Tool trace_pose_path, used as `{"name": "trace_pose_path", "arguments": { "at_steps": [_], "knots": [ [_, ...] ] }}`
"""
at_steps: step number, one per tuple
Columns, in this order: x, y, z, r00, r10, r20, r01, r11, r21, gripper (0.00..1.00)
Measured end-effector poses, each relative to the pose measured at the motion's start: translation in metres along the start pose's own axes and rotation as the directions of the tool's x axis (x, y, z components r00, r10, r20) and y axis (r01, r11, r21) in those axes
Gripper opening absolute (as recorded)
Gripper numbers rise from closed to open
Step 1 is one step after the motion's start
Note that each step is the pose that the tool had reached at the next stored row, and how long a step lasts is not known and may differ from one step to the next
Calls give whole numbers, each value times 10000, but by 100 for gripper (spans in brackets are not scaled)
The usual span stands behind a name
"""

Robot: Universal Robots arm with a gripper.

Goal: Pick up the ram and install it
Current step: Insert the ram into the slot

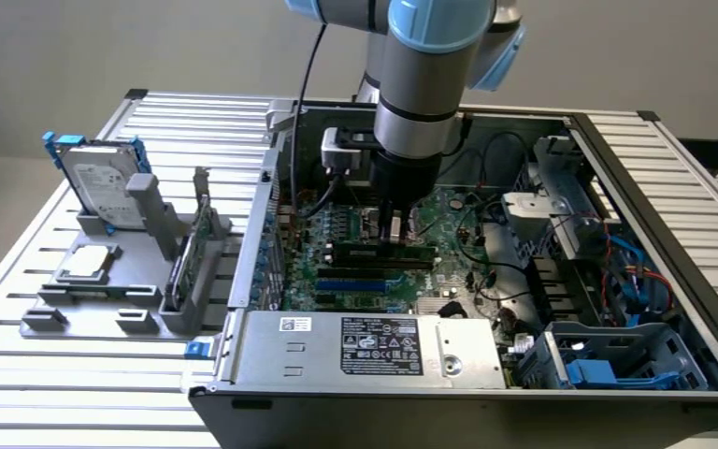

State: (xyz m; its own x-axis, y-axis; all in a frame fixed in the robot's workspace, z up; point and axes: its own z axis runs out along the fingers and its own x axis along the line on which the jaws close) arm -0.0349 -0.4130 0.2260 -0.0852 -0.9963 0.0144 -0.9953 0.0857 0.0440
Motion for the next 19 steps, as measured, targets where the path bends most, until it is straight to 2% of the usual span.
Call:
{"name": "trace_pose_path", "arguments": {
  "at_steps": [19],
  "knots": [
    [-8, 0, 11, 10000, -99, -3, 99, 10000, 2, 14]
  ]
}}
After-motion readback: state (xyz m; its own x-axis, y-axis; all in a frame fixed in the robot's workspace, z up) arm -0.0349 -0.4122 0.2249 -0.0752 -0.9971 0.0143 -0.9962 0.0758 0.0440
